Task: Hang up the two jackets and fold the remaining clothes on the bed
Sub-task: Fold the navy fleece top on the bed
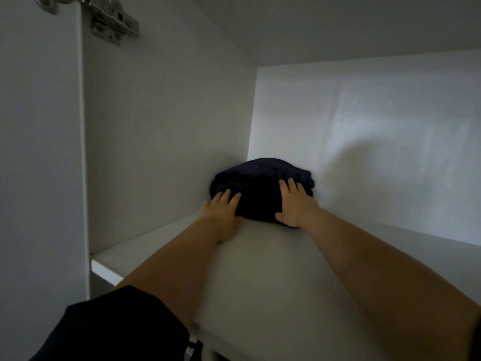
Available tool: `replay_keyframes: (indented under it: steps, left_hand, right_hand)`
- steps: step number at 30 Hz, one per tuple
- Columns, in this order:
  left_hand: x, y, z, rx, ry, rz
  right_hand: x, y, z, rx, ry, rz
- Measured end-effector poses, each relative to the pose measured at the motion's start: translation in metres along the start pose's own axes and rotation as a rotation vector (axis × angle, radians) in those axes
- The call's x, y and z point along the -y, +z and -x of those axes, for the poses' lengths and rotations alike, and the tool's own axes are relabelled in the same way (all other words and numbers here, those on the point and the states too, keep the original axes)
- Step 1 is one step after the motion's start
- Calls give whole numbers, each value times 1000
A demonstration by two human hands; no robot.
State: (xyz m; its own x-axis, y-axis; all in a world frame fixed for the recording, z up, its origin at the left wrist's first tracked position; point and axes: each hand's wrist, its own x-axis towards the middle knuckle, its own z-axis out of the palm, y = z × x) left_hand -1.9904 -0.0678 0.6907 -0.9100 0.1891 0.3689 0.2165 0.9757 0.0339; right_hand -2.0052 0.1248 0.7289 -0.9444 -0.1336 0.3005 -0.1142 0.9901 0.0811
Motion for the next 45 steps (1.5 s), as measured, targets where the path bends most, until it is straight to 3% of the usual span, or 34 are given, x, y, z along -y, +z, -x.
replay_keyframes:
  steps: [3, 8, 19, 27, 36, 45]
  left_hand:
    - [-12, -16, 13, -101, 51, 15]
    - [-31, -48, 59, -293, 193, 6]
    - [-63, -94, 239, -443, 547, 92]
    - [-141, -106, 379, -328, 801, 290]
    - [-229, -161, 573, -334, 1200, 470]
    - [-323, -229, 827, -328, 1474, 592]
  right_hand:
    - [4, -23, 29, -2, 11, 9]
    - [14, -59, 104, -161, -29, 211]
    - [76, -100, 340, -278, 290, 340]
    - [89, -138, 549, -176, 587, 455]
    - [119, -176, 789, -264, 900, 517]
    - [173, -222, 1077, -199, 1217, 579]
